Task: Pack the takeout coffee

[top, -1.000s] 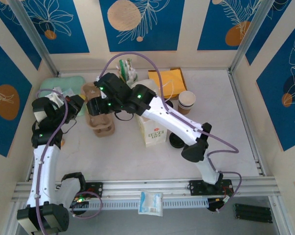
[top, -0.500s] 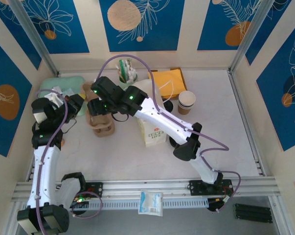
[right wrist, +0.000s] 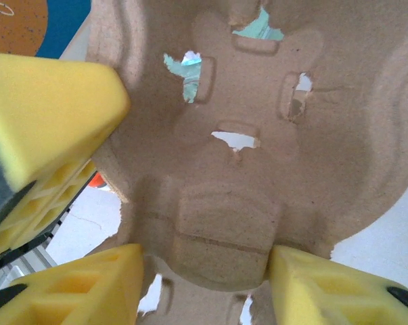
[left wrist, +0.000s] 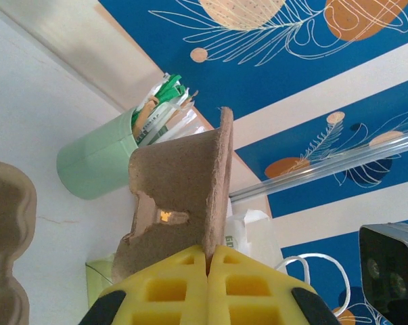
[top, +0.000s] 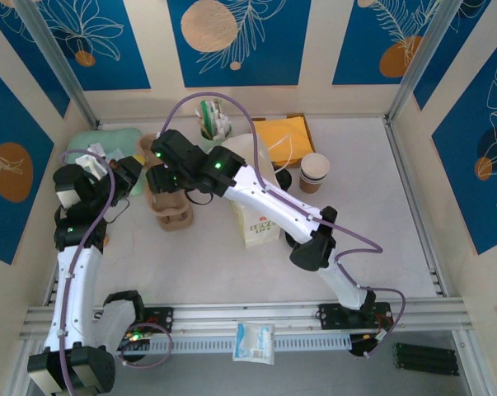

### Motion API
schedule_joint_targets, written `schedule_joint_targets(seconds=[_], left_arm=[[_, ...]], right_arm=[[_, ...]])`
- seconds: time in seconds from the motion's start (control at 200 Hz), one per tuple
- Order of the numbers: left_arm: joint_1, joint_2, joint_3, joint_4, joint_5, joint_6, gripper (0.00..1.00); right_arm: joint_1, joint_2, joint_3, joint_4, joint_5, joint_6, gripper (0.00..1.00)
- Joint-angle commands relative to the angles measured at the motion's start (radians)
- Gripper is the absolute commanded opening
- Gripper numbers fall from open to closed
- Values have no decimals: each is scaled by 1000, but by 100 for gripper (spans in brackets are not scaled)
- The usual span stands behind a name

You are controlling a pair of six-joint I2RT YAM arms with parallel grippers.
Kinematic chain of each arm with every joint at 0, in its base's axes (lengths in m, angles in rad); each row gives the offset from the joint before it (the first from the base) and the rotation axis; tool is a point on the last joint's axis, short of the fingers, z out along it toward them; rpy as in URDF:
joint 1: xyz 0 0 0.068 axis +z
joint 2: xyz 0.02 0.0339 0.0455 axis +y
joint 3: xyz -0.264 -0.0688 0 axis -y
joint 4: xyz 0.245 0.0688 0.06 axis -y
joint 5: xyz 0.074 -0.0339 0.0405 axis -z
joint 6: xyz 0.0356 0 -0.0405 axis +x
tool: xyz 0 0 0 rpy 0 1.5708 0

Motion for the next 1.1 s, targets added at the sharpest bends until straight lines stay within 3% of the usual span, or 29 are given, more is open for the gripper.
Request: schedule_joint_targets(seconds=[0.0, 0.455, 0.735, 1.095], left_arm=[[-16, -19, -7, 32, 41, -17, 1], [-20, -20, -9, 35, 40, -23, 4], [-20, -18, -8, 43, 40, -24, 17], [-18, 0, 46, 2, 24, 28, 43]], right_arm=[[1, 23, 9, 32, 10, 13, 46], [-6, 18, 1, 52, -10, 32, 34], [-5, -2, -4, 58, -12, 30, 28], [-1, -37, -34, 74, -14, 23, 26]])
